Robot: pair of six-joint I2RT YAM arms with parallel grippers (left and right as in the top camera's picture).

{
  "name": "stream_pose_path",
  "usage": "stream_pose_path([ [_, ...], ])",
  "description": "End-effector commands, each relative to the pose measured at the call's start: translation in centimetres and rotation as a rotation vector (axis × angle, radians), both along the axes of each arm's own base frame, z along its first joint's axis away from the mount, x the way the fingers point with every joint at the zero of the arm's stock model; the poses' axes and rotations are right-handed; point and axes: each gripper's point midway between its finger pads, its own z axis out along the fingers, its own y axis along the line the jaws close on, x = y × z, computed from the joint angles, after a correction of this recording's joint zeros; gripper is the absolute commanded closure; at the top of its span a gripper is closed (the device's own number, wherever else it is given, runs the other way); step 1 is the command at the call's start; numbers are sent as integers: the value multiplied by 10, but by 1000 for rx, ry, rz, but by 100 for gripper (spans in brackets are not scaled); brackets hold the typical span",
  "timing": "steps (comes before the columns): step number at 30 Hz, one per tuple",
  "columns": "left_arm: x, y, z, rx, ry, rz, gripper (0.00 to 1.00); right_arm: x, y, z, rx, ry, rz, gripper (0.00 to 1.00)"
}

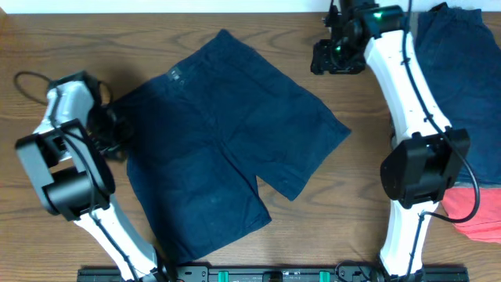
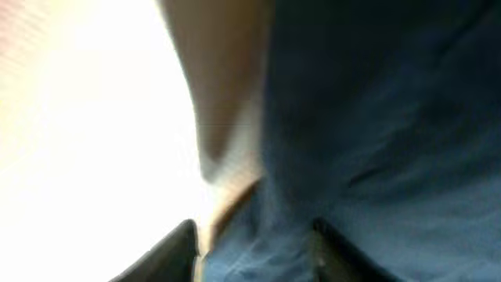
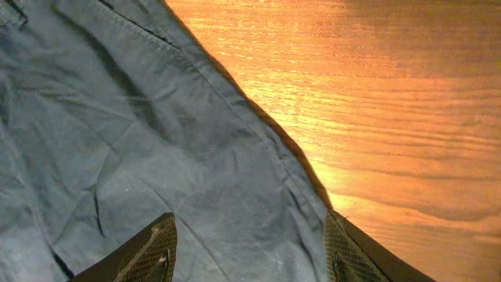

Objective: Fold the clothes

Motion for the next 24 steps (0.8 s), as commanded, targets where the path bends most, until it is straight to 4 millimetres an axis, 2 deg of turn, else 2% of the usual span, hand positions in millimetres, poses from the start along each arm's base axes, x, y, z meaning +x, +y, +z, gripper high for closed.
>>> stream_pose_path([
  [1, -11, 6, 9, 3, 22, 27, 40, 2, 7, -14, -35, 26, -83, 41],
  [4, -12, 7, 17, 3, 10, 15, 33, -6, 14, -31, -48, 85, -79, 40],
  [7, -5, 9, 37, 31, -57, 9, 33, -17, 20, -45, -70, 146, -58, 35],
  [9, 4, 13, 58, 61, -126, 9, 31, -27, 27, -54, -87, 187, -38, 32],
  [15, 33, 23, 141, 179, -431, 10, 9, -58, 46, -77, -139, 301, 31, 30],
  [16, 38, 24, 158, 205, -500, 9, 7, -65, 50, -85, -154, 326, 46, 28],
  [21, 54, 19, 214, 269, -726, -13, 3, -85, 59, -106, -200, 387, 73, 26],
  [24, 59, 11, 232, 292, -797, -67, 2, -97, 59, -121, -220, 421, 59, 25],
])
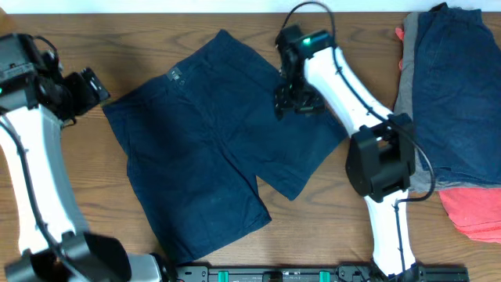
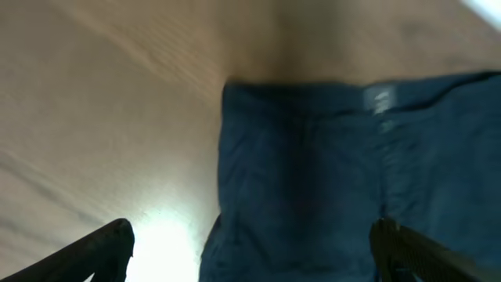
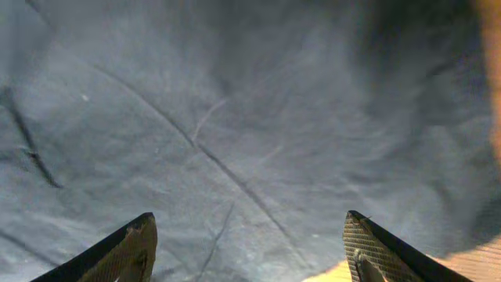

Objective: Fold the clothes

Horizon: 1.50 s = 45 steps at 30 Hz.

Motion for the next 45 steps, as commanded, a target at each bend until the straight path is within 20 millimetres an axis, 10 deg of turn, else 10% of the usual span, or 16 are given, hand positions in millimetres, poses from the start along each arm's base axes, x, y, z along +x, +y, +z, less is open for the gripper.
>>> stream_pose_path([
  [1, 7, -15, 13, 24, -43, -76, 2, -16, -5, -28, -60, 67, -33, 25],
  [11, 24, -46, 9, 59, -46, -220, 2, -42, -23, -73, -110, 142, -92, 25],
  [22, 35, -64, 6, 103, -52, -337, 2, -26, -78, -119, -148, 72, -262, 32],
  [30, 48, -78, -21, 86, 0, -385, 2, 47, -133, -125, -69, -150, -444, 40],
  [45, 63, -107, -109, 75, 207, -599, 2, 170, -149, -81, 48, -658, -470, 42],
])
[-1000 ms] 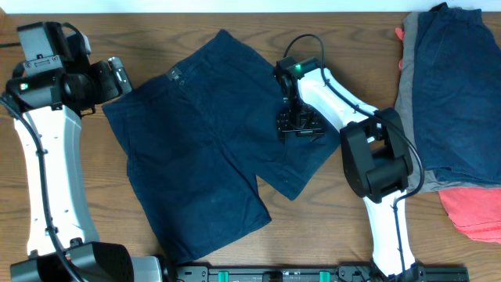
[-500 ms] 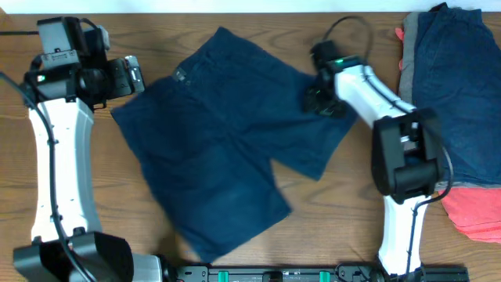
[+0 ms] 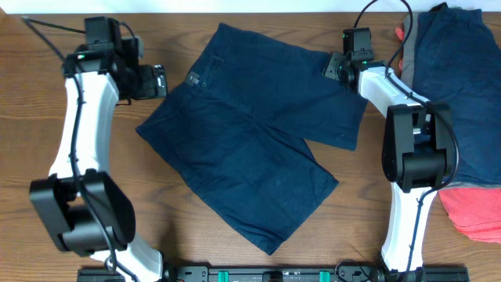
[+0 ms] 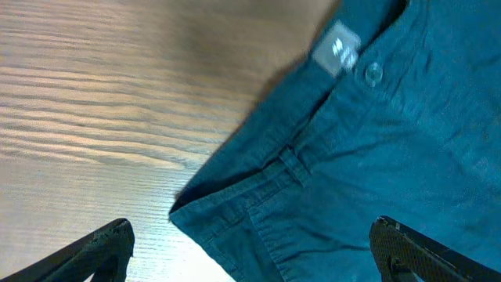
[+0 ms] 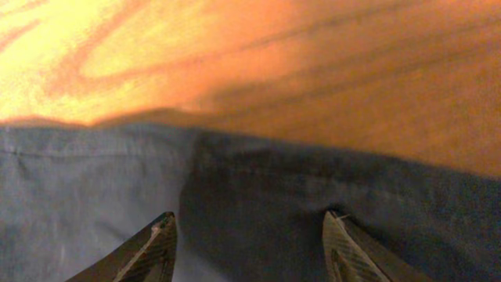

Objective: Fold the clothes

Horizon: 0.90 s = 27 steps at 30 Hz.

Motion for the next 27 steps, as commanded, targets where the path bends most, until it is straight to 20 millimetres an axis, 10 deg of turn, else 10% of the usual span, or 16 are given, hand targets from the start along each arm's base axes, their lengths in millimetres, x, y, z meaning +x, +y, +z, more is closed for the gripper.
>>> stream_pose_path([
  [1, -5, -5, -24, 23, 70, -91, 2, -6, -11, -29, -53, 45, 5, 42],
  [13, -35, -4, -64, 15, 274, -103, 2, 23, -17, 31, -98, 19, 104, 30],
  [27, -68, 35, -85, -33, 386, 112, 9, -41, 46, 85, 134, 278, 421, 24],
])
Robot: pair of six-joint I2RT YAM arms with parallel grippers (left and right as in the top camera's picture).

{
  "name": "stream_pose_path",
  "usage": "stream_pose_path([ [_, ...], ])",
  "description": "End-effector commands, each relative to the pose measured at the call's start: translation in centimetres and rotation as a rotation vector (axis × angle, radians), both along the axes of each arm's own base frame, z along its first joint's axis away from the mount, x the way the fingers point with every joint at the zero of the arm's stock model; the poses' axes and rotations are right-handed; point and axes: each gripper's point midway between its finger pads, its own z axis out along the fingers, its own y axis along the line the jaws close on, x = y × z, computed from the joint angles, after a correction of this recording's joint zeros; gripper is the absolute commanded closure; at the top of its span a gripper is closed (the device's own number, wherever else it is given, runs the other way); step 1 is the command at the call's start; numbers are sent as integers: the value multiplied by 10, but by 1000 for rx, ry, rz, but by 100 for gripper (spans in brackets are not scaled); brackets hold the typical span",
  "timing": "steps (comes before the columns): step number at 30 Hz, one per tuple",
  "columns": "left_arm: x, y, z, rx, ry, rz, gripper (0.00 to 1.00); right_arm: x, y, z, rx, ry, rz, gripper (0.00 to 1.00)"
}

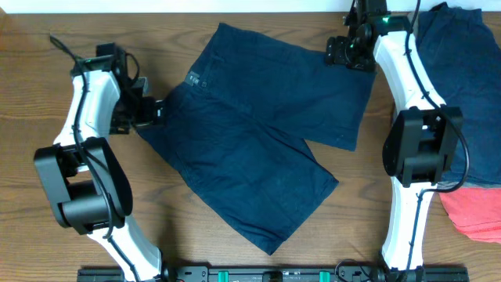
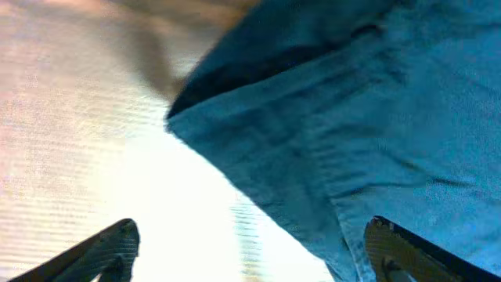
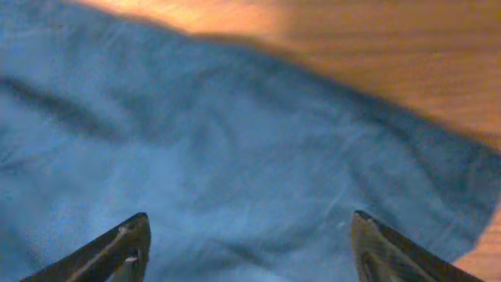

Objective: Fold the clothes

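Note:
Dark navy shorts [image 1: 258,125] lie spread flat on the wooden table, waistband at the upper left, one leg toward the upper right and the other toward the bottom. My left gripper [image 1: 147,111] is open at the waistband's left corner [image 2: 235,149]; cloth lies under its right finger. At the upper right leg my right gripper [image 1: 344,53] hangs open, its fingers wide over the blue cloth [image 3: 235,157].
A pile of clothes lies at the right edge of the table: a dark blue garment [image 1: 458,86] on top, grey beneath, and red-orange cloth [image 1: 470,207] at the bottom. Bare wood shows left of and below the shorts.
My left gripper moved down from beside the waistband label to the waistband's left corner. My right gripper shifted from the leg's top hem to above the leg cloth. The shorts lie unchanged.
At first the shorts lay with legs pointing down-right, my left gripper at their left edge and the right one above the table. Later both grippers were open near the shorts. Then the shorts lay turned, one leg to the upper right, where they remain.

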Motion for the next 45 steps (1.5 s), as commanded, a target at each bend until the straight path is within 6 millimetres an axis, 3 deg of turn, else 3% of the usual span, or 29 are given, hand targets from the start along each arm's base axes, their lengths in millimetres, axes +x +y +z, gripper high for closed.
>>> stream_pose_path([
  [1, -4, 10, -7, 7, 9, 46, 11, -7, 24, 10, 83, 5, 93, 25],
  [6, 8, 15, -15, 18, -47, 53, 15, -14, 33, 9, 75, 23, 130, 33],
  [12, 9, 15, -31, 12, -20, 97, 18, -15, 36, 8, 70, 24, 135, 51],
  [19, 14, 15, -52, 4, 1, 182, 24, -15, 33, 8, 59, 25, 129, 56],
  [28, 13, 15, -58, 2, 16, 206, 58, -16, 31, 7, 49, 29, 126, 60],
  [34, 3, 13, -58, -3, 57, 205, 94, -17, 31, 6, 49, 34, 126, 60],
  [39, -8, 13, -57, -3, 100, 222, 94, -18, 32, 6, 49, 41, 128, 61],
  [45, -30, 28, -55, -2, 183, 373, 94, -21, 32, 5, 50, 53, 120, 66],
])
